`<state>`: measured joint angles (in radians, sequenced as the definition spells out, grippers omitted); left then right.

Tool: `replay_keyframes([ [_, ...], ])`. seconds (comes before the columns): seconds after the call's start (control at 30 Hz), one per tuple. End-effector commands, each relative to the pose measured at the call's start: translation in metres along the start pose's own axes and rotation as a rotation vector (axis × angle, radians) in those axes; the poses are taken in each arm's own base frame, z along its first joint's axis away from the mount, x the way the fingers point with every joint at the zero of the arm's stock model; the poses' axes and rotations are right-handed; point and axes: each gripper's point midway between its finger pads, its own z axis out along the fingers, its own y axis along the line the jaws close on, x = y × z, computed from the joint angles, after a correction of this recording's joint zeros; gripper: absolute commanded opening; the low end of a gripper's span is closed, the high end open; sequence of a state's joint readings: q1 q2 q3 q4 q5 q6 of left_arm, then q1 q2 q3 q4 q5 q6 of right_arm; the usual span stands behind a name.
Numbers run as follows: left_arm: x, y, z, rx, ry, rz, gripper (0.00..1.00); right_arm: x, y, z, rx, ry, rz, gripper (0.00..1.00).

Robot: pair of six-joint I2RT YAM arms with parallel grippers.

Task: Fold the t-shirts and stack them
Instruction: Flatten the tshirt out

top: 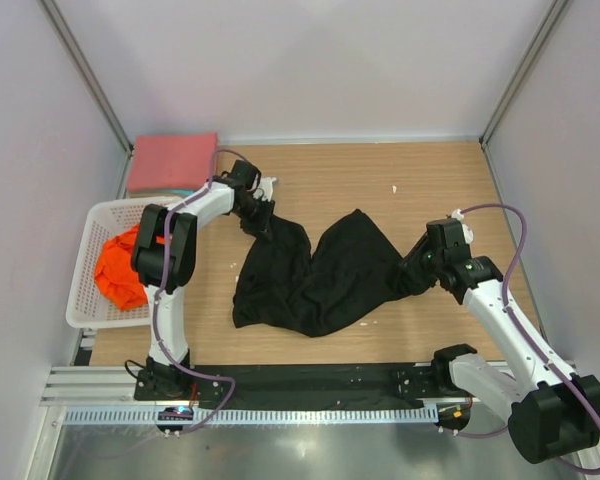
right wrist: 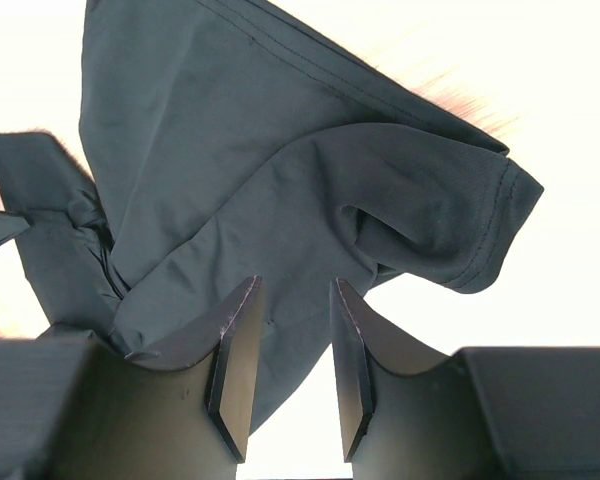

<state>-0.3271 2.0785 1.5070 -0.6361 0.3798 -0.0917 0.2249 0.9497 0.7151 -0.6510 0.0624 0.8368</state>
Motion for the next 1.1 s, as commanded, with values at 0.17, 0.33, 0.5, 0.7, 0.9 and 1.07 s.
replay_keyframes([
  [0.17, -0.012, -0.016, -0.014, 0.044, -0.051, 0.055, 0.15, -0.006, 0.005, -0.001, -0.024, -0.027, -0.004, 0.39],
  [0.33, -0.014, -0.021, -0.022, 0.046, -0.057, 0.059, 0.0, -0.008, 0.004, -0.001, -0.011, -0.037, 0.005, 0.39],
  [0.5, -0.018, -0.019, -0.047, -0.034, -0.078, 0.003, 0.0, -0.016, -0.005, -0.002, 0.071, -0.057, 0.034, 0.42],
  [0.7, -0.007, -0.031, -0.091, -0.07, -0.135, -0.042, 0.0, -0.035, -0.004, -0.002, 0.12, -0.114, 0.027, 0.44],
  [0.9, 0.005, -0.042, -0.136, -0.103, -0.197, -0.078, 0.0, -0.045, -0.009, 0.011, 0.223, -0.111, 0.043, 0.46],
  [1.07, 0.012, -0.027, -0.183, -0.279, -0.278, -0.156, 0.0, -0.042, -0.012, 0.023, 0.264, -0.083, 0.042, 0.46],
])
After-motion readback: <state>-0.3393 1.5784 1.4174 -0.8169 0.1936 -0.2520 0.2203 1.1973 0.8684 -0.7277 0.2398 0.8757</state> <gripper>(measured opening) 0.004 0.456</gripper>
